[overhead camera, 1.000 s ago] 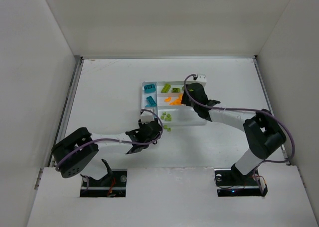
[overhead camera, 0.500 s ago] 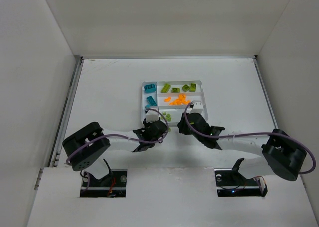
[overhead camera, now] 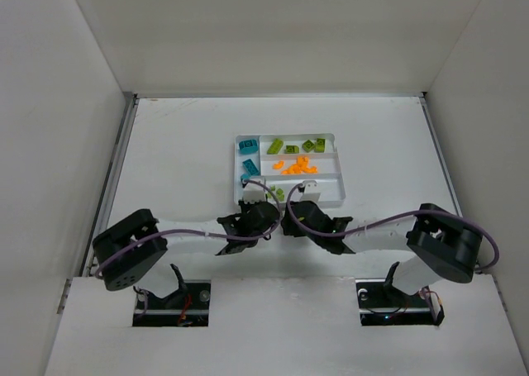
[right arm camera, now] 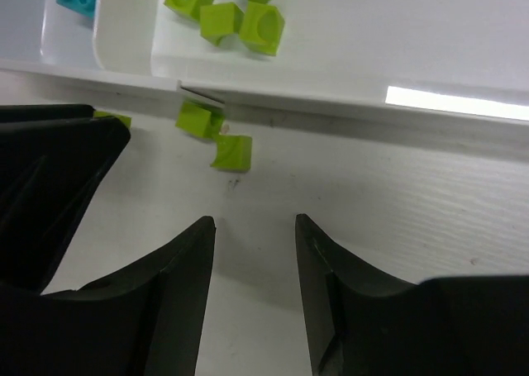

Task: Sort the legos into containers by color

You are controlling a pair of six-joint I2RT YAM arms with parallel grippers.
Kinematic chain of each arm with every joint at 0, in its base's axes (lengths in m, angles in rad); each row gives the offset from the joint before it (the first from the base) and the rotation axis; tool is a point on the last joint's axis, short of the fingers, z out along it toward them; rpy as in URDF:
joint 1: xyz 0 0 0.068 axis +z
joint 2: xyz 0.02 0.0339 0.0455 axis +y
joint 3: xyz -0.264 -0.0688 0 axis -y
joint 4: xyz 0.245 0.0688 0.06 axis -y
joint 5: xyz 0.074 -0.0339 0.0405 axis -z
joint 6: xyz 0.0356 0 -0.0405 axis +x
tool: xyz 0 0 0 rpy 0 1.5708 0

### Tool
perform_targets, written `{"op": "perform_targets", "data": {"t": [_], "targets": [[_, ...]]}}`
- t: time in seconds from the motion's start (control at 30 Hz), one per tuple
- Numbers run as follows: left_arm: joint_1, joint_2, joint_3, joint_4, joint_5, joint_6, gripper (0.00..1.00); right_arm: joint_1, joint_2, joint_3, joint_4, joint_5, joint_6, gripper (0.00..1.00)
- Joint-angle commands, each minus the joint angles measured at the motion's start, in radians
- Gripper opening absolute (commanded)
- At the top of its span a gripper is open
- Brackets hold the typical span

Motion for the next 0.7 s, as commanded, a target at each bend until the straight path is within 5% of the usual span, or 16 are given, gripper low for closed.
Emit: {"op": "perform_targets", "data": {"t": [0.0, 0.17, 0.47, 0.67], "targets": [[-0.015, -0.14, 0.006, -0.058, -0.032, -0.014, 0.14, 0.019, 0.033, 0.061, 0.061, 0.031, -0.002, 0.5], [0.006, -0.206, 0.027, -0.078, 0.004, -0.009, 0.15, 0.02, 0.067, 0.089, 0.052, 0.057, -0.012, 0.5], [0.103, -0.023, 0.135, 0.025, 0.107, 0.059, 0.17, 0.036, 0.067, 0.087, 0.041, 0.089, -0.001, 0.49], [0.157, 0.034, 0.161, 0.05, 0.138, 0.048, 0.37, 0.036, 0.1, 0.118, 0.029, 0.106, -0.012, 0.49]]}}
